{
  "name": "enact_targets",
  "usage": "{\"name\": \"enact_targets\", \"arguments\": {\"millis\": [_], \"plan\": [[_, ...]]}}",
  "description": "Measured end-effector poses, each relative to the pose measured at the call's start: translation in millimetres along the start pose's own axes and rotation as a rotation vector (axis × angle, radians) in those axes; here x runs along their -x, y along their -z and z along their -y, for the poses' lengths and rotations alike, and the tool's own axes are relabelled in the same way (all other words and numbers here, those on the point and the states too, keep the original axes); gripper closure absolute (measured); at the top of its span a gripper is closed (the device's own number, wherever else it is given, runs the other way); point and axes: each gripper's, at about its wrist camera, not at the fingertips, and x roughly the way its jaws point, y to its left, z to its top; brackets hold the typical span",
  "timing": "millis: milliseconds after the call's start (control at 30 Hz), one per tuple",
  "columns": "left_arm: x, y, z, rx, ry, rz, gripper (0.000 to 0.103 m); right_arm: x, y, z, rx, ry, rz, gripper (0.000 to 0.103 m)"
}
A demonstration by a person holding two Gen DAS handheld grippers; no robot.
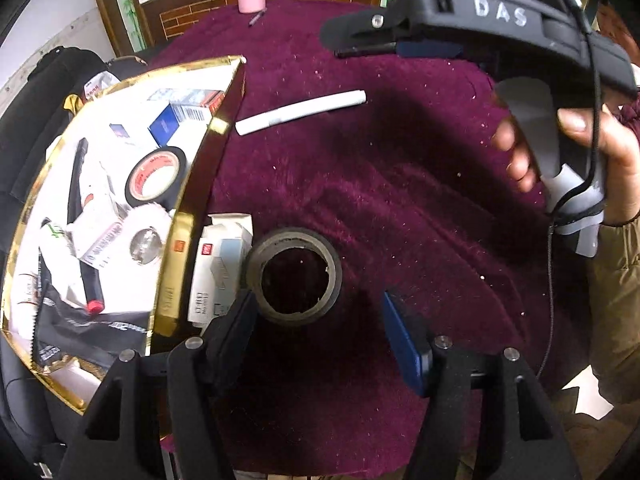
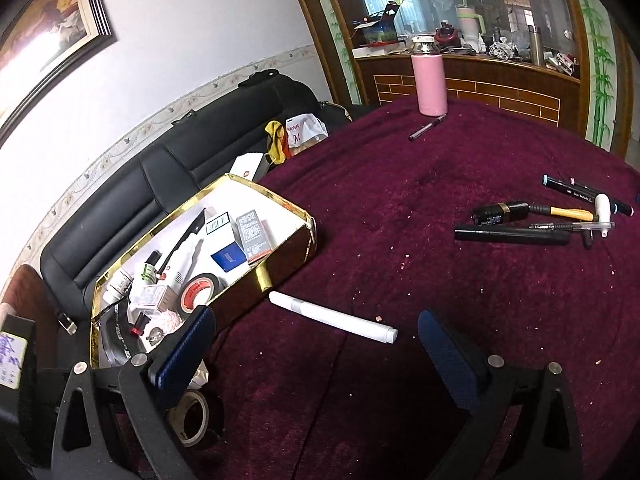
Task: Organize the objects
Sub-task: 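Withdraw both grippers from the box toward the table, then grasp the white stick on the carpet with the right gripper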
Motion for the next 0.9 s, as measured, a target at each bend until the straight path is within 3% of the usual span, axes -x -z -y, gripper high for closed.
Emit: {"name": "enact_targets", "arguments": {"millis": [300, 400, 500, 633, 800, 867, 900], "plan": [[-8, -6, -5, 0.021, 0.007, 0.045, 0.036, -1, 0, 5, -0.012, 0.003, -0.009, 0.0], [-6, -8, -3, 0.026, 0.05, 0.043, 0.053, -2, 0, 6, -0.012, 0.004, -0.012, 0.0], [-8, -7, 2, 0.001, 0.043, 0.039, 0.055, -4, 0, 9, -0.015, 0.009, -0.018, 0.0], [-25, -6, -1, 0.011, 0.045, 0.006, 0.082, -6, 0, 15, -0.015, 0.029, -0.028, 0.0], [-24, -6, -8, 0.03, 0.083, 0.034, 0.092, -14, -5, 20, 0.033, 0.059, -0.07, 0.0], [-24, -6, -9, 0.031, 0.094, 0.042, 0.093, -19, -8, 12, 0.13, 0.074, -0.089, 0.009], [-24, -6, -8, 0.033, 0.104, 0.043, 0.093, -22, -10, 8, 0.179, 0.083, -0.102, 0.022]]}}
